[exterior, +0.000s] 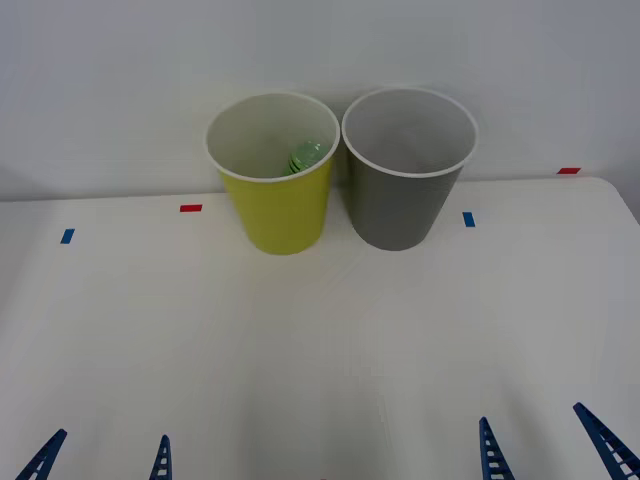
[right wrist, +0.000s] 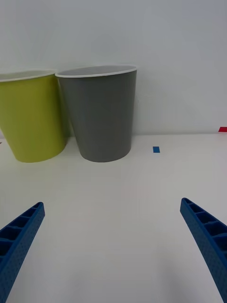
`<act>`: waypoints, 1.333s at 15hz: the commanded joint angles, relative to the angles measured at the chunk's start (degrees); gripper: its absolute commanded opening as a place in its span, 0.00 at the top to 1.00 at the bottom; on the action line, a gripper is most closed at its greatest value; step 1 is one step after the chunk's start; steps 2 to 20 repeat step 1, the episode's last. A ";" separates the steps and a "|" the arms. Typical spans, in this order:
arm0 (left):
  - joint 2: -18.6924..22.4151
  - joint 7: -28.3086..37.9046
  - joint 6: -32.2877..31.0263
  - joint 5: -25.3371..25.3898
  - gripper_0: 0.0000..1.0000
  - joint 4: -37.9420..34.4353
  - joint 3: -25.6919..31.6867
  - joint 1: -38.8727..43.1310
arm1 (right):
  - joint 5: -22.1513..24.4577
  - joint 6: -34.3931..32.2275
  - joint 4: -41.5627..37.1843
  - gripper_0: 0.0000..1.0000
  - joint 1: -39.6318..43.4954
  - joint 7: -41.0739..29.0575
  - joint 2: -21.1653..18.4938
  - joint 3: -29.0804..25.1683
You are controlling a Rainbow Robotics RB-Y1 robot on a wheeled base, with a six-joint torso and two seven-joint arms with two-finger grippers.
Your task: Put cans in the gray bin and PET bottles in the light green bin.
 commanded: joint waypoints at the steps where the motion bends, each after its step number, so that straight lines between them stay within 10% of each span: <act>1: 0.00 0.00 0.02 0.00 0.00 0.00 0.00 0.00 | 0.00 0.00 0.00 0.00 0.00 0.00 0.00 0.00; 20: 0.00 0.00 0.02 0.00 0.00 0.00 0.00 0.00 | 0.00 0.00 0.00 0.00 0.00 0.00 0.00 0.00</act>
